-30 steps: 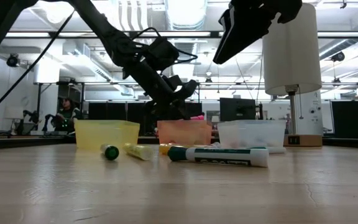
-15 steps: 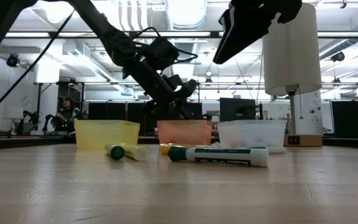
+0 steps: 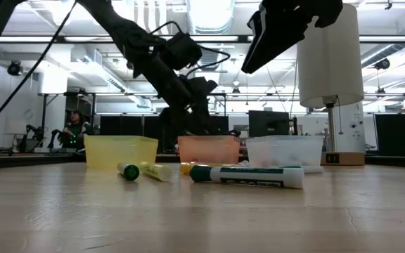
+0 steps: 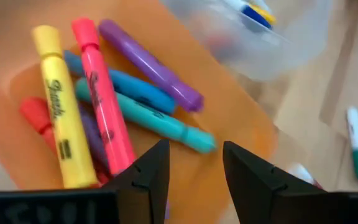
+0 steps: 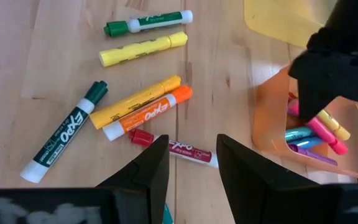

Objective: Pick & Place Markers
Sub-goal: Put the yellow highlighter into the orange bin

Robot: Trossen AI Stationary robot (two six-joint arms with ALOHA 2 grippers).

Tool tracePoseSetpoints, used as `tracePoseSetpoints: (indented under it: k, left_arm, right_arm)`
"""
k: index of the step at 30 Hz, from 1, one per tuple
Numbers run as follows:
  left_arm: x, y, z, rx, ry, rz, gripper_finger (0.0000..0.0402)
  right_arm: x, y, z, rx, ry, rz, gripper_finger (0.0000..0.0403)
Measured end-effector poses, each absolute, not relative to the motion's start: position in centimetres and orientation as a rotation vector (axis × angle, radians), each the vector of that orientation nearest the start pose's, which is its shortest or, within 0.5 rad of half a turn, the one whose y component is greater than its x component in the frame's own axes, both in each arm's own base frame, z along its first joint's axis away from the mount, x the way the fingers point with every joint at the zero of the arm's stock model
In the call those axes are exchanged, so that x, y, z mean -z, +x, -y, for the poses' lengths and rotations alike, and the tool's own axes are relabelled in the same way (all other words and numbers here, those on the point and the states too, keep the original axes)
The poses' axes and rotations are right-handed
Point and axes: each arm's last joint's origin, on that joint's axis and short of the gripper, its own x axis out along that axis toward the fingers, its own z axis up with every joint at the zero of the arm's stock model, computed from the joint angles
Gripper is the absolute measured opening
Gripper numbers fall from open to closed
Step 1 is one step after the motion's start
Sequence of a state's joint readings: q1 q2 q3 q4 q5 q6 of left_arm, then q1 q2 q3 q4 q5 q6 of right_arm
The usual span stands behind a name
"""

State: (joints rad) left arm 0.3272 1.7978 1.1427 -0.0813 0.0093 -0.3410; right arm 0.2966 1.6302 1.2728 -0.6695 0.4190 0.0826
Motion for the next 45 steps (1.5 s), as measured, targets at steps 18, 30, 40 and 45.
tracePoseSetpoints:
  k: [18,30,40,45]
  left_arm:
    - [-21.1,34.3,-1.2,-0.035,-0.052,-0.981,0.0142]
    - [-19.4,33.5,2.2,0.103,-0.027,-1.023,0.0142]
    - [-18.4,32.9,3.4,0.130,-0.010,-1.044,0.0142]
    - [-18.5,33.0,3.7,0.048,-0.084,-1.023,0.0143]
  right_arm:
    - [-25.6,32.4,-8.7,0.143,-0.300,-0.961,0.0128]
    - [-25.7,32.2,-8.7,0.094,-0.391,-0.969,0.0128]
    - [-25.8,32.2,-8.7,0.093,-0.392,-0.966,0.0128]
    - [-25.8,32.3,-8.7,0.092,-0.395,-0.962,0.0128]
